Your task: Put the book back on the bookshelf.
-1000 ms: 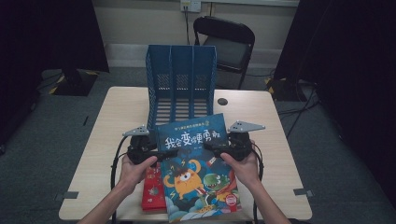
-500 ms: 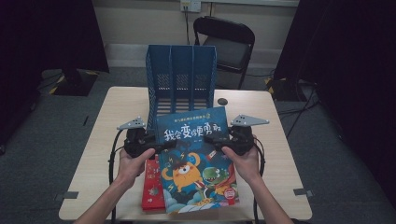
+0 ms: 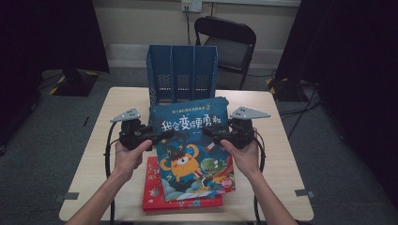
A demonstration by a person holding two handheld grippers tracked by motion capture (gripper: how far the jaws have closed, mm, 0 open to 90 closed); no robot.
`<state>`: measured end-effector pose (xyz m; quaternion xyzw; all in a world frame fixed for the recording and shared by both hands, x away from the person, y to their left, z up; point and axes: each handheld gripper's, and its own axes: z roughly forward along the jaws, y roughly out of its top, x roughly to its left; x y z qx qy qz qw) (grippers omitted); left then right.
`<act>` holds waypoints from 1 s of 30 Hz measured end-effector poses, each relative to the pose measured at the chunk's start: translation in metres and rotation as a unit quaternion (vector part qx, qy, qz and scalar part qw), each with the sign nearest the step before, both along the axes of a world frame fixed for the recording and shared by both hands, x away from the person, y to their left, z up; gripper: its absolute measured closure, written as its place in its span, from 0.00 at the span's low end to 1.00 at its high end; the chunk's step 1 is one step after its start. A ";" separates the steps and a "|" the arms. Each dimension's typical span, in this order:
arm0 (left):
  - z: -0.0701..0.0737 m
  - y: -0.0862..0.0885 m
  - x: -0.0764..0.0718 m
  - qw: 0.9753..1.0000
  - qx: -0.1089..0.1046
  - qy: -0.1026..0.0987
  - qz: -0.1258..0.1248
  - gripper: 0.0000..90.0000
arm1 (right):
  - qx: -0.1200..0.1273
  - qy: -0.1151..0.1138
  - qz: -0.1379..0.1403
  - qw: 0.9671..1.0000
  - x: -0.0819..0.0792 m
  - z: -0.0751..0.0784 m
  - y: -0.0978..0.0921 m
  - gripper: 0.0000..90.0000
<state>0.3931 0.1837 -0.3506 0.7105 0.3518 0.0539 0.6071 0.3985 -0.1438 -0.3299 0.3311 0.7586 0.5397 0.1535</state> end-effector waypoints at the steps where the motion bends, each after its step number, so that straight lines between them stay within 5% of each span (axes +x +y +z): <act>1: 0.003 -0.001 0.000 1.000 -0.003 -0.004 -0.001 0.60 | -0.001 -0.007 0.004 1.000 0.001 0.004 0.002 0.39; 13: 0.049 -0.001 -0.005 0.996 -0.028 -0.077 -0.036 0.72 | 0.007 -0.058 0.026 0.998 0.000 0.022 0.017 0.38; 21: 0.038 -0.009 -0.019 0.994 -0.012 -0.092 -0.052 0.72 | 0.022 -0.072 0.034 0.997 -0.012 0.017 0.009 0.37; 30: 0.026 -0.014 -0.029 0.993 -0.009 -0.093 -0.074 0.74 | 0.009 -0.072 0.021 0.997 -0.024 0.006 0.002 0.30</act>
